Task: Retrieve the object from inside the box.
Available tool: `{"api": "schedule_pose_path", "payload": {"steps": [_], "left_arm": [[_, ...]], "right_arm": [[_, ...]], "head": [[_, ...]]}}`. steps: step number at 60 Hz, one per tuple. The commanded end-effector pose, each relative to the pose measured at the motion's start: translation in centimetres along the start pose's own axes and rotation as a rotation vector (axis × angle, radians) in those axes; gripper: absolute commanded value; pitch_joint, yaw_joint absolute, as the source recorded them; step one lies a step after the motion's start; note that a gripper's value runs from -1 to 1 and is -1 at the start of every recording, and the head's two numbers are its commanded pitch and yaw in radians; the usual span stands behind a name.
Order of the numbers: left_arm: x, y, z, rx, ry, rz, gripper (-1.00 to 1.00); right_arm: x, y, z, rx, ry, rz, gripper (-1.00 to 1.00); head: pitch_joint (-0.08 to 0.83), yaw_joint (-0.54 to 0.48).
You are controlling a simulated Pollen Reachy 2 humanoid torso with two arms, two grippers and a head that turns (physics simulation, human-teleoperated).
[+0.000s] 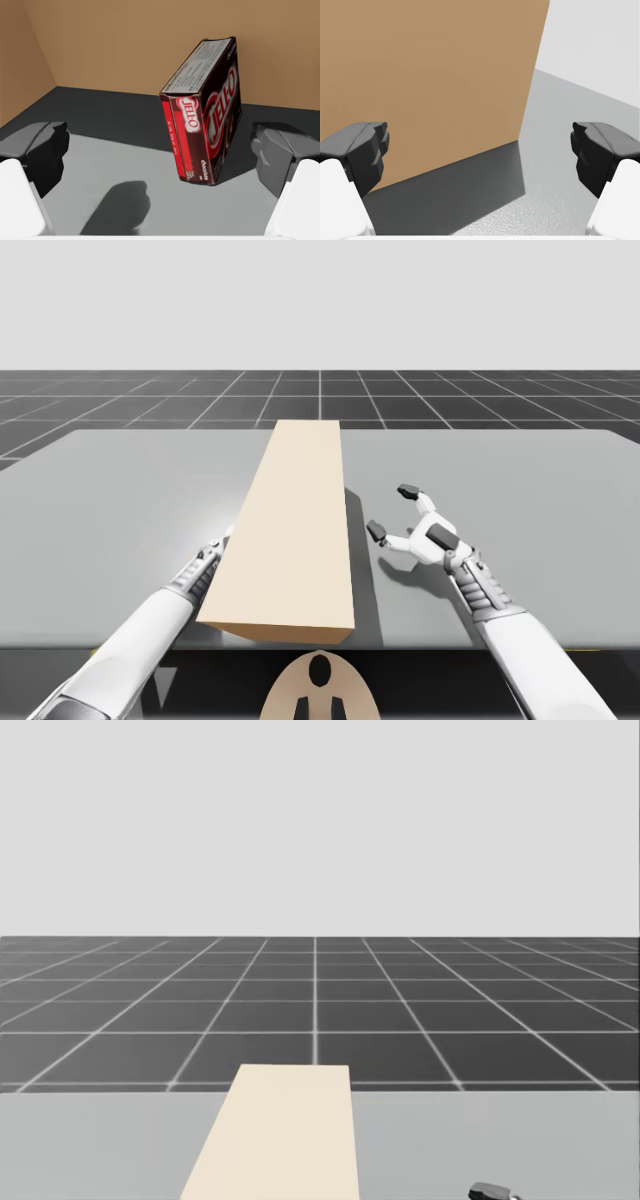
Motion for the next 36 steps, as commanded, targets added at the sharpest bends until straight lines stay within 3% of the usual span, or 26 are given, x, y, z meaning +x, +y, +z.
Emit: {"api": "schedule_pose_path", "payload": {"steps": [1, 23, 30, 36], "left_arm": [[-0.6, 0.2, -2.2, -0.101, -0.031, 0.024, -1.00], [-2.9, 0.0, -6.4, -0.244, -0.032, 0.045, -1.00], [-3.0, -0.5, -7.9, -0.289, -0.040, 0.067, -1.00], [-3.1, -1.0, -8.9, -0.319, -0.033, 0.120, -1.00]], "right_arm": [[-0.2, 0.1, 0.0, 0.008, 0.001, 0.014, -1.00], [-0.3, 0.2, 0.0, 0.024, -0.005, 0.028, -1.00], [-0.4, 0.3, -0.1, 0.026, -0.004, 0.033, -1.00], [-0.4, 0.3, 0.0, 0.026, -0.001, 0.039, -1.00]], "head": [[0.029, -0.01], [0.042, -0.02], [0.045, -0.02], [0.049, -0.03]]}}
